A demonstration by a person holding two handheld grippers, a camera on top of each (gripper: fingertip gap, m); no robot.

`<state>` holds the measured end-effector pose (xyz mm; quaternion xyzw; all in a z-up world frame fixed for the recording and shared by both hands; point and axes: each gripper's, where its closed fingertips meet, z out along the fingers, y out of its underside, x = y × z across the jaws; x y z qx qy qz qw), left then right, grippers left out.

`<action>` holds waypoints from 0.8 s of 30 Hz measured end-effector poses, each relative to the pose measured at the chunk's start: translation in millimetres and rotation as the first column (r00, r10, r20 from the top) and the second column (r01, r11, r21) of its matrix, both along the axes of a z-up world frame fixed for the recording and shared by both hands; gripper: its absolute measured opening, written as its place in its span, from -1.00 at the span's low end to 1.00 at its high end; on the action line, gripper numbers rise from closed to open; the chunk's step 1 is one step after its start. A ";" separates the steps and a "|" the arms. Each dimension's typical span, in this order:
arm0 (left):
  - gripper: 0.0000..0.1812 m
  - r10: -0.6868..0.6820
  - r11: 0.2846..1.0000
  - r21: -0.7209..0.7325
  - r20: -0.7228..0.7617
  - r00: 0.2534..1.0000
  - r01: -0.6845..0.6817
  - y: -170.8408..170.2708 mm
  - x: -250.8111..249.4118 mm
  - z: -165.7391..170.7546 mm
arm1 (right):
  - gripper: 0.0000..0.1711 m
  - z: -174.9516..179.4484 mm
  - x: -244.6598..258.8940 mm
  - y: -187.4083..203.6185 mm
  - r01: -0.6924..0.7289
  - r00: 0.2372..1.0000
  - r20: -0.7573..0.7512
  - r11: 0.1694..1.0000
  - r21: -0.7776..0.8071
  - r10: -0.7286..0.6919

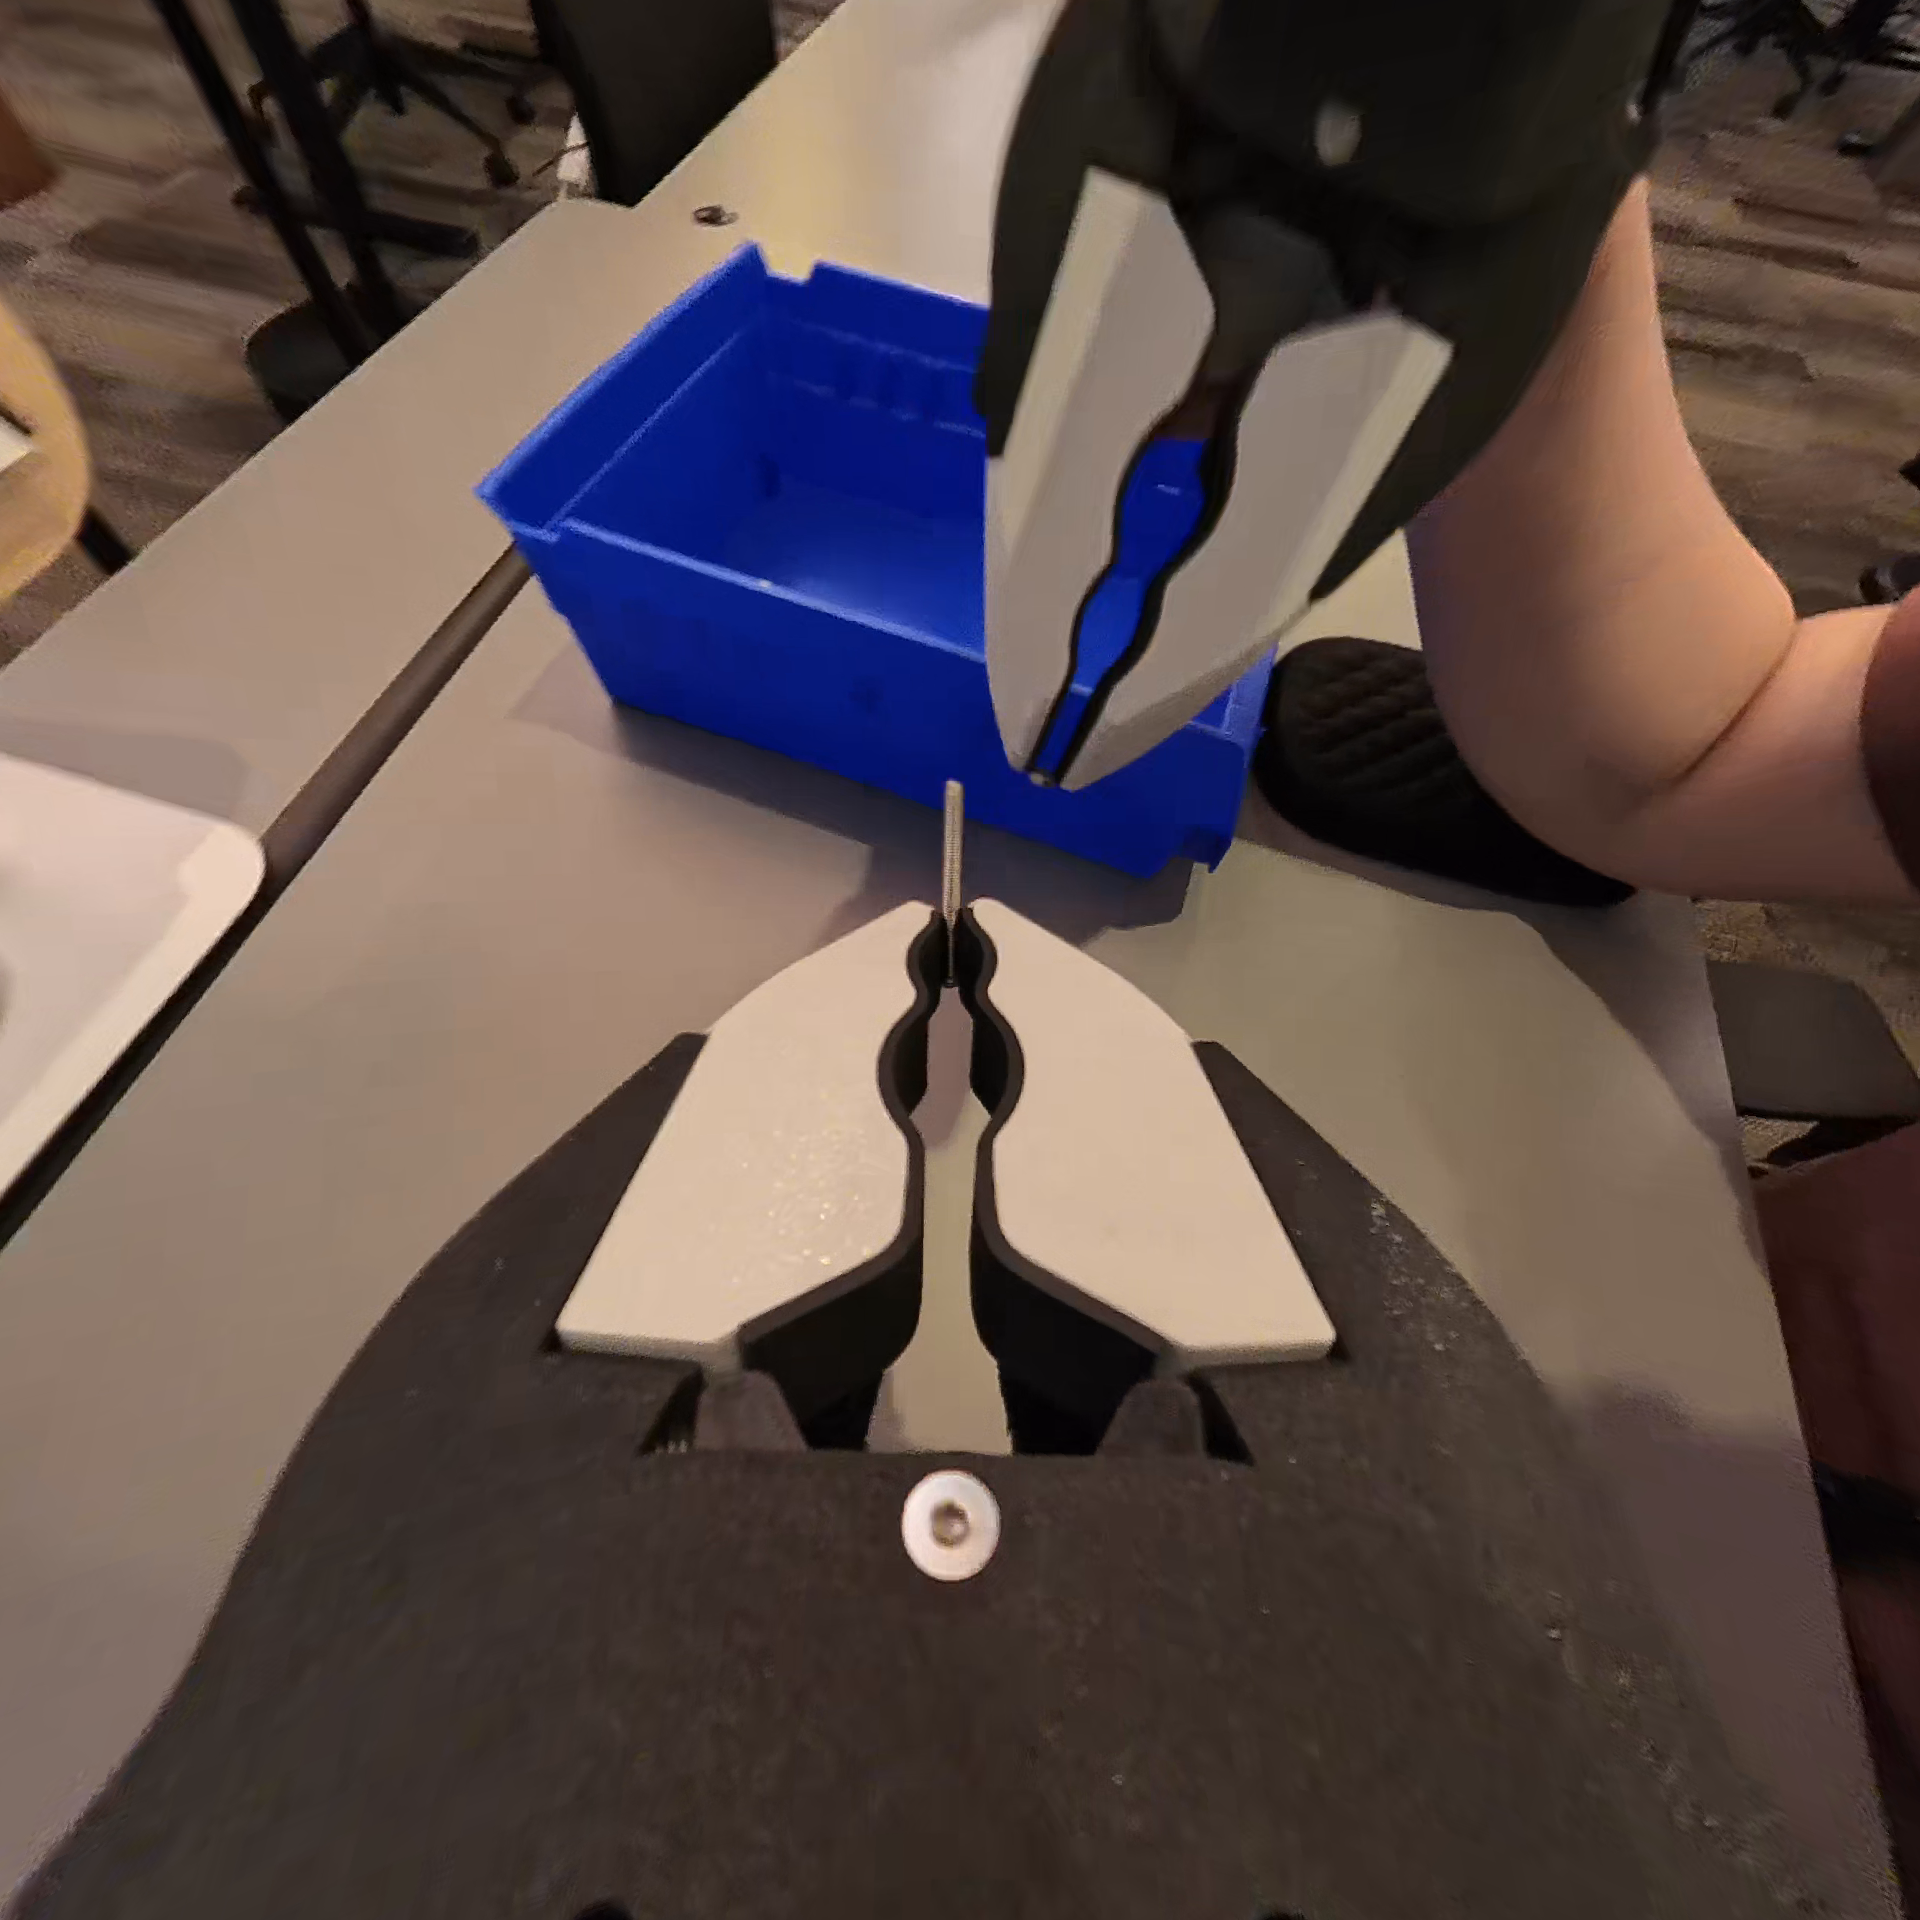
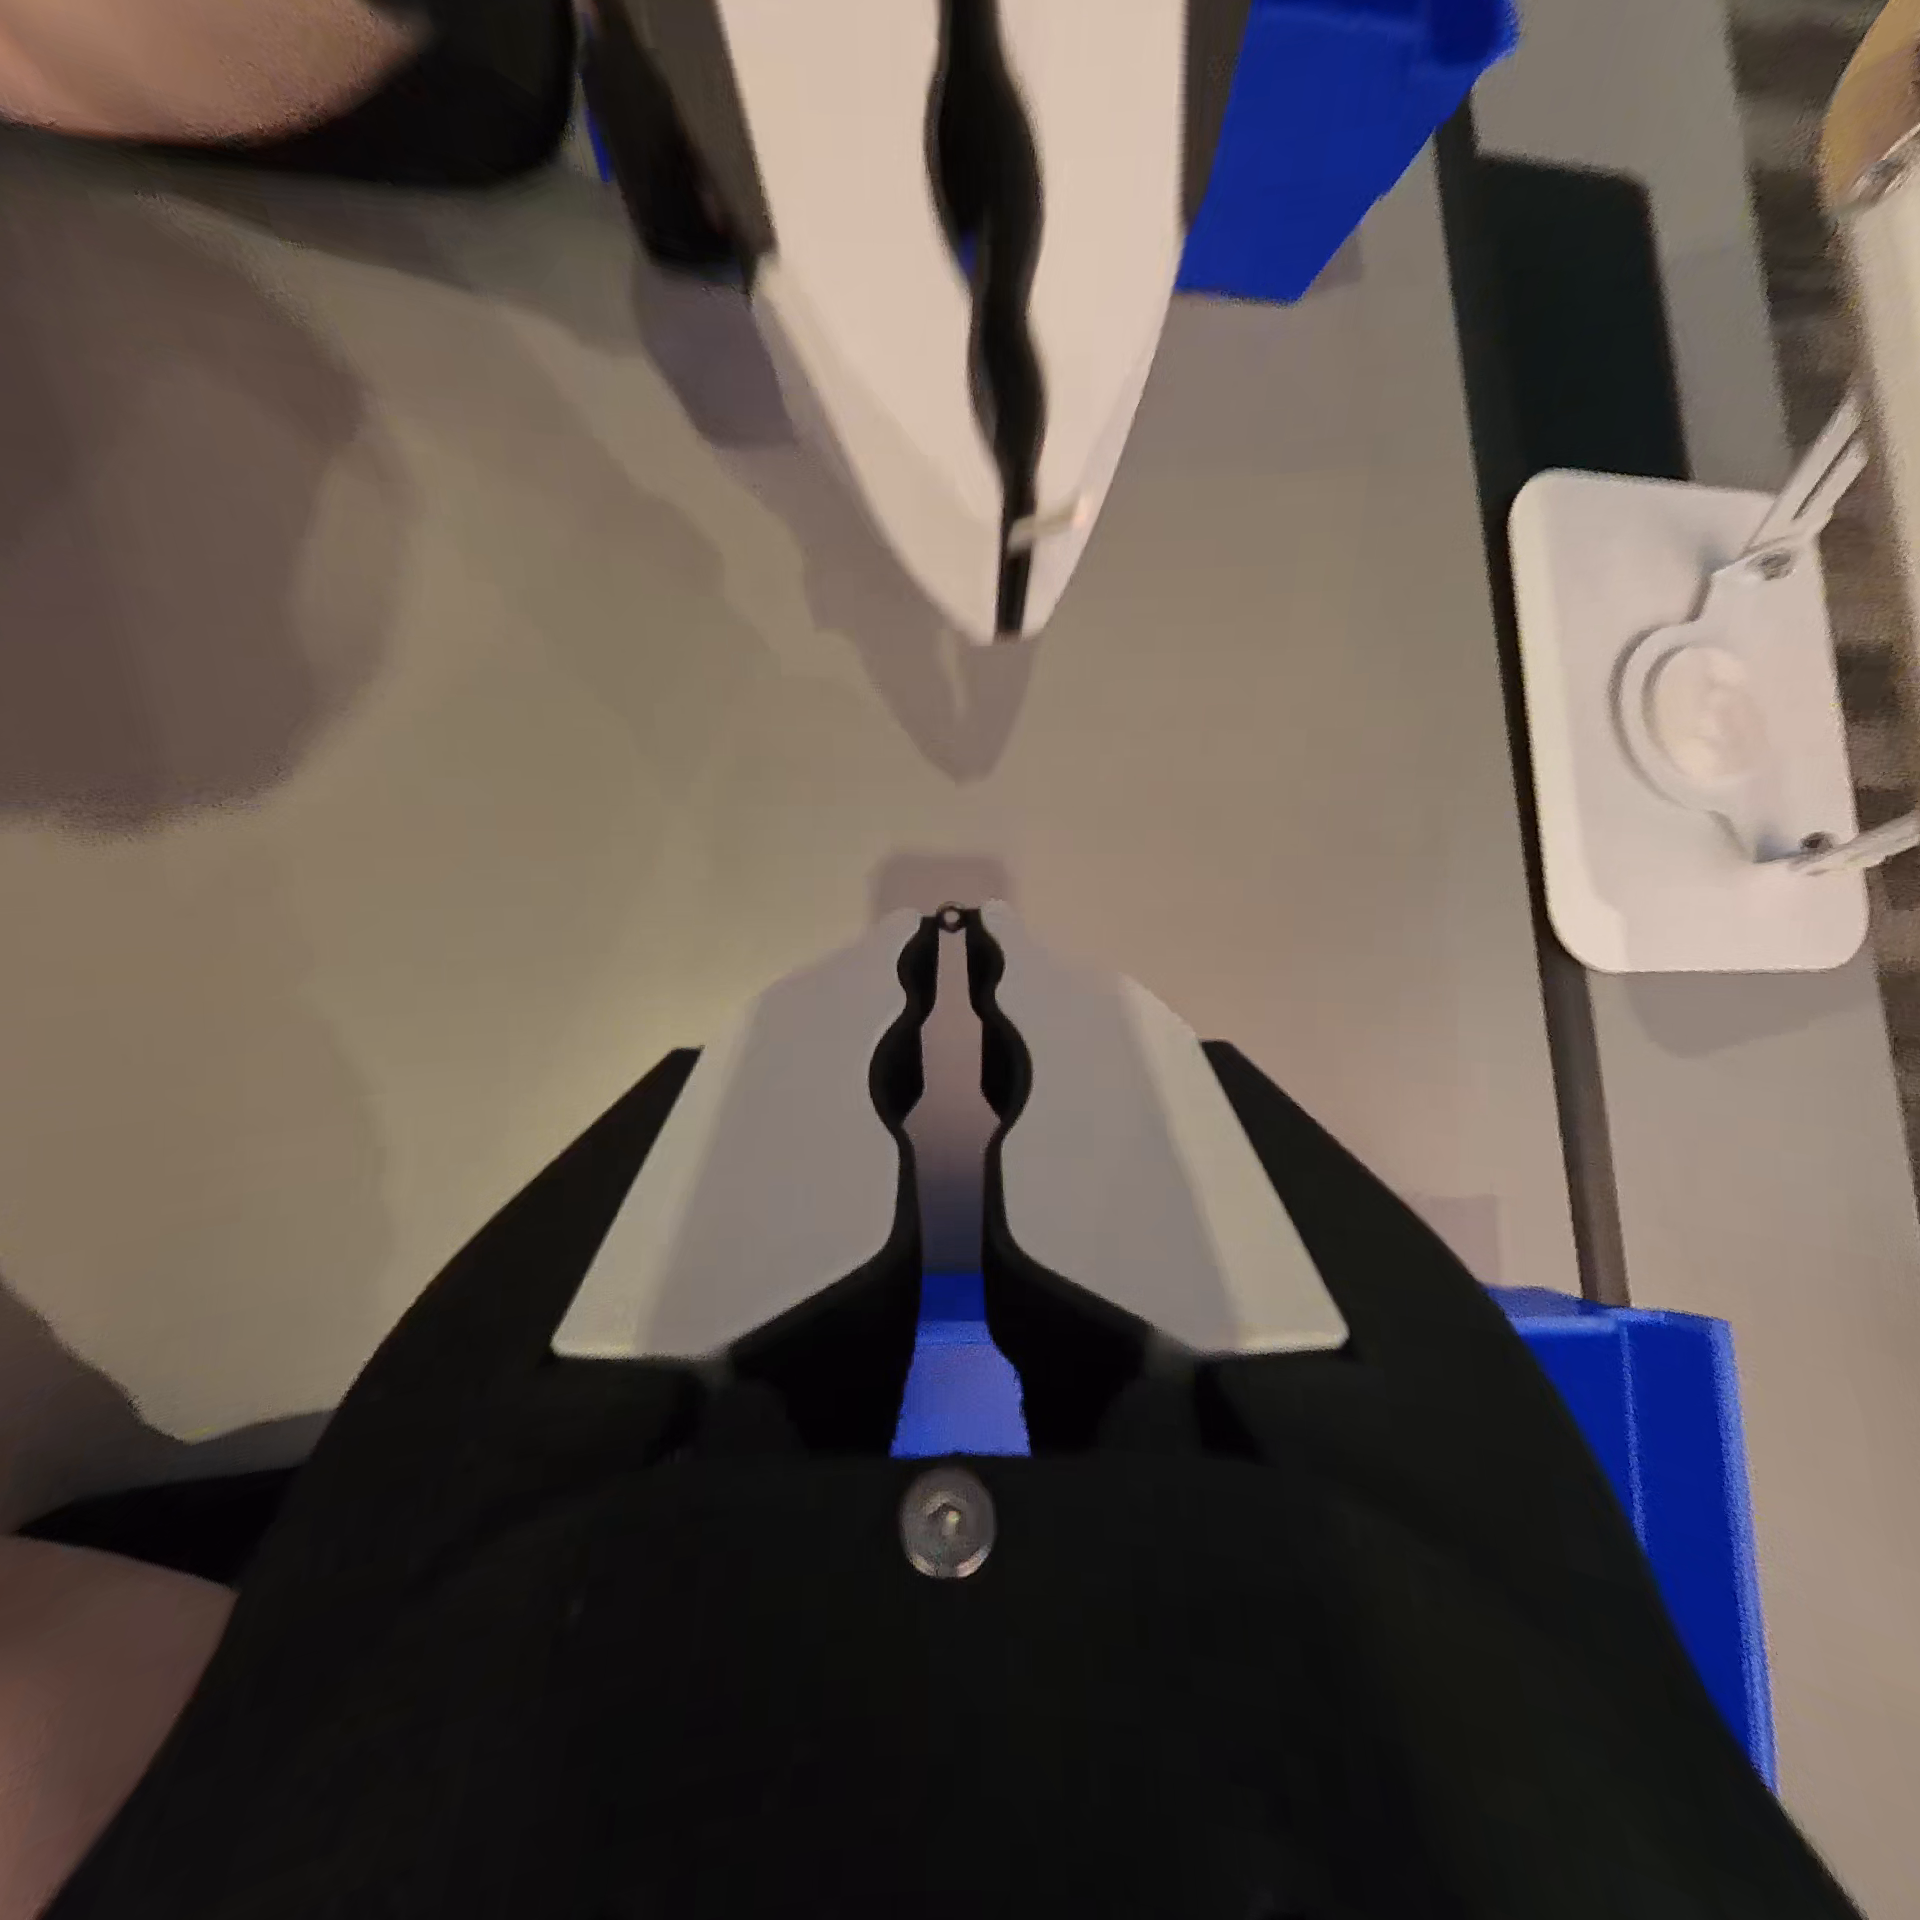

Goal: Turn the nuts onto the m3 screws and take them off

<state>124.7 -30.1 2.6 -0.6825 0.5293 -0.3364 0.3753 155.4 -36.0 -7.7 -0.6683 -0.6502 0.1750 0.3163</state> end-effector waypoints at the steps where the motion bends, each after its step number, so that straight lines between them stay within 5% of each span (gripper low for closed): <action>1: -0.98 -0.016 1.000 0.021 -0.001 1.000 0.016 -2.5 4.7 -2.7 | -0.93 8.0 -1.1 -1.4 -0.011 0.999 -0.040 1.000 0.008 0.011; 7: -0.98 -0.064 0.992 0.104 -0.081 0.995 0.072 -10.3 14.2 -19.3 | -0.93 34.6 -13.9 -10.8 -0.082 0.980 -0.176 0.996 0.042 0.088; 24: -0.98 -0.119 0.975 0.170 -0.156 0.981 0.145 -23.1 17.7 -26.7 | -0.93 19.6 -19.8 -18.0 -0.137 0.985 -0.105 0.990 0.033 0.140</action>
